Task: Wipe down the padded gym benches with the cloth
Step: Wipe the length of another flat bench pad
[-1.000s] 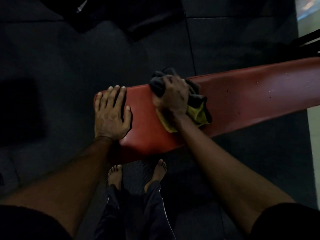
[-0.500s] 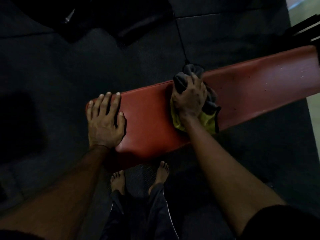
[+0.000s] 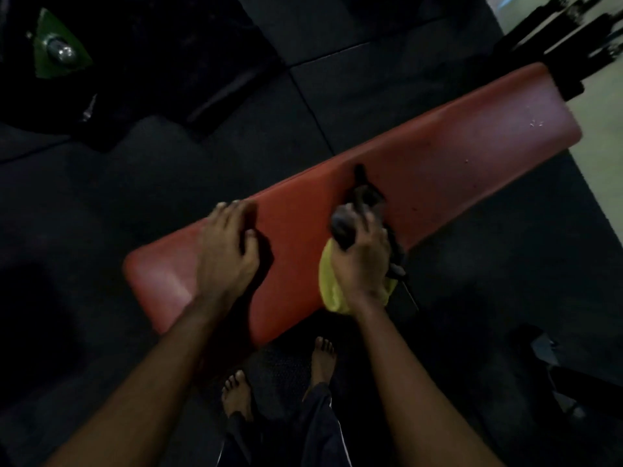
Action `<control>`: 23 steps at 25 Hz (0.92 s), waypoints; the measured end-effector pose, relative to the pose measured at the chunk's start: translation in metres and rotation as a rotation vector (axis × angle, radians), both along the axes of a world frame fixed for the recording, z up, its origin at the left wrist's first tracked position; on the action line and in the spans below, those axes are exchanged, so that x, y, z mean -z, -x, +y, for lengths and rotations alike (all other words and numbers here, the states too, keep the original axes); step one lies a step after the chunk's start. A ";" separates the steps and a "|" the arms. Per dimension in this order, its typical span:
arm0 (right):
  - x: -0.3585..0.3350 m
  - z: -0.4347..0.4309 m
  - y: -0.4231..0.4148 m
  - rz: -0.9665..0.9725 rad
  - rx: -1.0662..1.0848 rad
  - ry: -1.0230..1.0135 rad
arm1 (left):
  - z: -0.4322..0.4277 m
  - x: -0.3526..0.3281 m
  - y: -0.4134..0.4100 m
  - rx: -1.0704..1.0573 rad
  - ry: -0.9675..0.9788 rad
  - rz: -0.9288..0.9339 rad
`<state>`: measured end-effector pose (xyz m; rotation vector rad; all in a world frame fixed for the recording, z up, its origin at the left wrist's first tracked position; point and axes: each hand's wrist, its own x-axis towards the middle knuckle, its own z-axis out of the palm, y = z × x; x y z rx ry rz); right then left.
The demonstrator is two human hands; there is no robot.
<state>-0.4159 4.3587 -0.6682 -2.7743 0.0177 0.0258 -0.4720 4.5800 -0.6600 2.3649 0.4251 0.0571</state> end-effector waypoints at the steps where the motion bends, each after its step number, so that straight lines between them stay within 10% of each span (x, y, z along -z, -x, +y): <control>1: 0.002 -0.021 -0.011 -0.056 0.110 -0.020 | -0.017 -0.001 -0.018 0.036 0.030 0.043; 8: 0.009 -0.065 -0.050 -0.093 0.443 -0.039 | -0.064 0.031 -0.045 -0.067 -0.271 0.128; 15: 0.000 -0.034 -0.039 0.064 -0.399 0.018 | -0.069 0.035 -0.045 -0.109 -0.347 0.108; 20: 0.003 -0.007 -0.124 0.016 -0.106 0.055 | -0.070 0.033 -0.048 -0.131 -0.345 0.146; 23: 0.002 0.017 -0.130 0.019 -0.374 0.124 | -0.070 0.035 -0.048 -0.130 -0.368 0.146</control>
